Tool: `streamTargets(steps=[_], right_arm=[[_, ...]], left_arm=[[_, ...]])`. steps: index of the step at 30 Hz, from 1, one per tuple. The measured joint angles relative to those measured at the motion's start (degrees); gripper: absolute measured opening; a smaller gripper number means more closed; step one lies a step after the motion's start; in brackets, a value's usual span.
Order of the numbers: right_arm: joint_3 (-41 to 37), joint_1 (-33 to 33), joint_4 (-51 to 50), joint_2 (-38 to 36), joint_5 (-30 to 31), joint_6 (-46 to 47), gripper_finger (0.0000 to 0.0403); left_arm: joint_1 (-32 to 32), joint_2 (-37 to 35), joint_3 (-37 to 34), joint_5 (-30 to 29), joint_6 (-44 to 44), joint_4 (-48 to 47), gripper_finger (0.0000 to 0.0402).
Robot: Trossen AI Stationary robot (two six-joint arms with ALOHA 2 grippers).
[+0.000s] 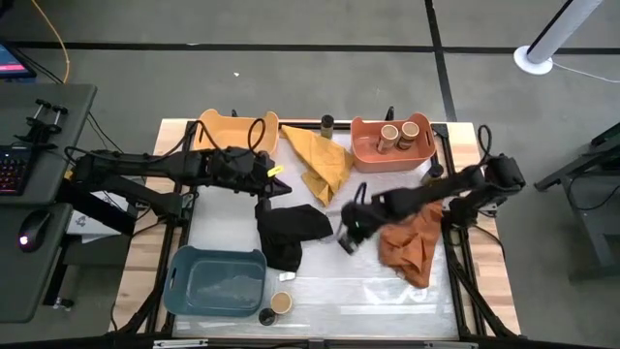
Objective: Sort spices by type
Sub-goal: Put the brown seasoning bottle into the yellow bin
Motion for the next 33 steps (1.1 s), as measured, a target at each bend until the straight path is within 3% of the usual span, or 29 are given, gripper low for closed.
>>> streamTargets(steps=[10, 15, 19, 23, 33], right_arm=[[-0.4, -14.1, 12.2, 0.5, 1.1, -12.0, 0.0], [-0.4, -16.2, 16.1, -0.4, -2.6, -14.5, 0.0], [-0.4, -15.8, 17.0, -5.8, -3.3, -15.6, 0.0], [-0.3, -14.8, 11.9, -14.5, -0.6, -17.4, 0.0], [-0.2, -10.7, -8.9, -35.6, 17.0, -8.4, 0.0]], left_arm=[[-0.6, 0.0, 0.0, -0.3, 4.4, 0.2, 0.0001], [-0.3, 1.1, 0.0, -0.8, 4.5, 3.2, 0.0002], [-0.1, 3.9, 0.0, -0.8, 4.9, 6.4, 0.002], [0.0, 8.1, 1.2, -0.6, 8.3, 6.0, 0.0065], [2.5, 25.5, 13.4, 0.6, 10.1, 4.1, 0.0241]])
